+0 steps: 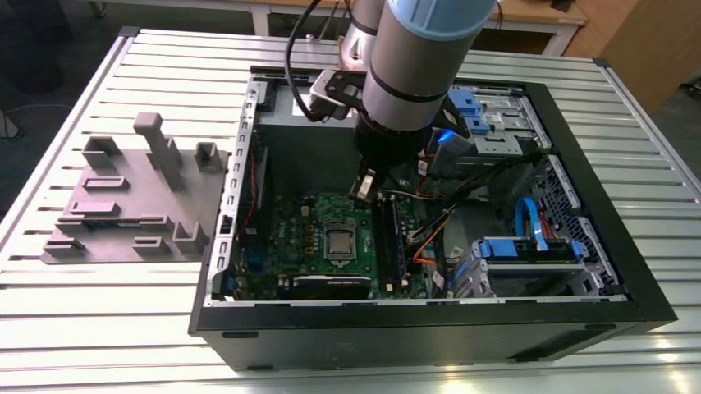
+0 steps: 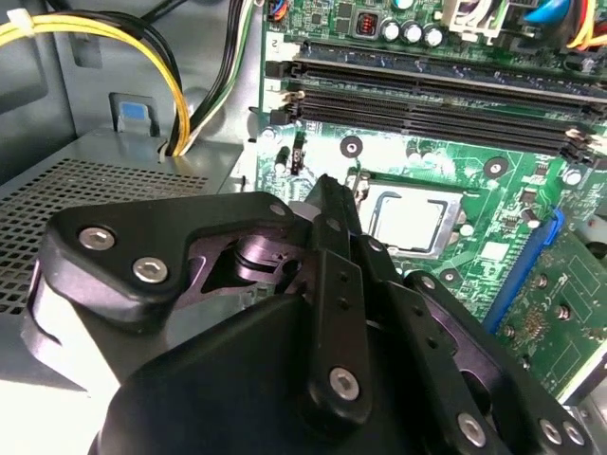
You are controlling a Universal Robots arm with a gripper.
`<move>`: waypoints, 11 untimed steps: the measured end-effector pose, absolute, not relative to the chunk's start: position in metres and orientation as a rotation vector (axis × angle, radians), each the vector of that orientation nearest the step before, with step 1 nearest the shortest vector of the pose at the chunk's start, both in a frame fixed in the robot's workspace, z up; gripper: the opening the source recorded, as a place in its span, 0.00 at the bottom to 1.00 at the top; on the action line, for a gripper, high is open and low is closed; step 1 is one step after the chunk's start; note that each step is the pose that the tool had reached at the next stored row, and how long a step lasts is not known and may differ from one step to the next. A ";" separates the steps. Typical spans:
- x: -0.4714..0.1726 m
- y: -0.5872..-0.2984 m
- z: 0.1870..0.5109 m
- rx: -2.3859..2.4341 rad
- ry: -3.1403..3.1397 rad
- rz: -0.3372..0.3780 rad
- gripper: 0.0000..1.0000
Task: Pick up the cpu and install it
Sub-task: 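Install the first cpu locking lever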
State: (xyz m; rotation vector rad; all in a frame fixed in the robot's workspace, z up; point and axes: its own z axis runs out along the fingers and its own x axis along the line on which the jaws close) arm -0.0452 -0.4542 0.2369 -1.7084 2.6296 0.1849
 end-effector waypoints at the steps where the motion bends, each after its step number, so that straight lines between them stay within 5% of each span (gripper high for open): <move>1: -0.045 -0.454 0.237 -1.709 2.629 0.185 0.11; 11: -0.047 -0.454 0.240 -1.710 2.627 0.184 0.11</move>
